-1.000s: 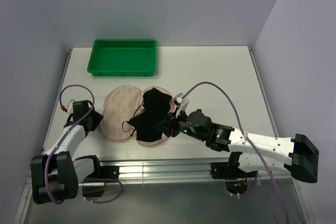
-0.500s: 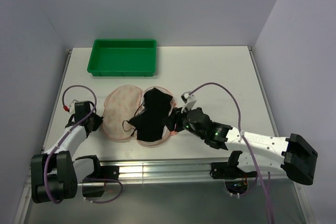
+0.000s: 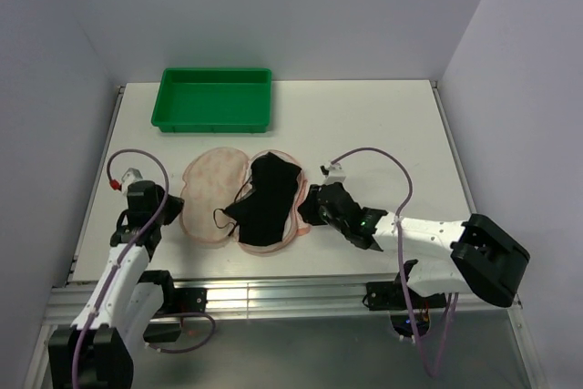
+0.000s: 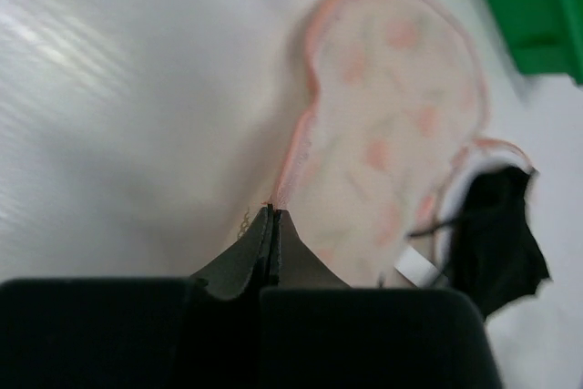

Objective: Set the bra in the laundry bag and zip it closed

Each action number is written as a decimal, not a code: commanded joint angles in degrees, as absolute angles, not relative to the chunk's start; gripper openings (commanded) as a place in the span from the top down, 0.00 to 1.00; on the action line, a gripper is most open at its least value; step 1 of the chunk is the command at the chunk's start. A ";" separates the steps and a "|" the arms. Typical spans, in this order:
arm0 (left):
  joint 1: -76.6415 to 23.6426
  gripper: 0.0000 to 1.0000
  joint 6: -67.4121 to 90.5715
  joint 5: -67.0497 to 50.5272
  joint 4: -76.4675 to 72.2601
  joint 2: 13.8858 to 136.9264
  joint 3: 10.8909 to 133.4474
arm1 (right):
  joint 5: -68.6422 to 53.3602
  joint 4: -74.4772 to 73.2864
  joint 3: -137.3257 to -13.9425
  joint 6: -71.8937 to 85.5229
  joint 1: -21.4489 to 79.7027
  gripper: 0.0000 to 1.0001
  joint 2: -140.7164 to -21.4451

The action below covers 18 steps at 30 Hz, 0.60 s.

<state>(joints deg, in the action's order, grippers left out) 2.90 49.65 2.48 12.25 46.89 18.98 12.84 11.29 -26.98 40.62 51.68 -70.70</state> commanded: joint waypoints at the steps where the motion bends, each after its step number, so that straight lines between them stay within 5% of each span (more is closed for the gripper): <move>1: -2.09 1.00 48.60 0.61 13.71 41.14 21.53 | 15.12 14.59 -27.95 42.01 49.40 0.71 -72.59; 18: -23.45 1.00 45.00 5.98 18.02 30.59 29.43 | 7.65 18.28 -32.61 43.59 46.06 0.72 -87.98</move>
<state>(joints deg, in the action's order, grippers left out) -21.17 47.20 5.28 18.57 31.59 25.21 8.16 16.12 -30.48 43.64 46.92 -87.00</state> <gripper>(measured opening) 0.011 0.277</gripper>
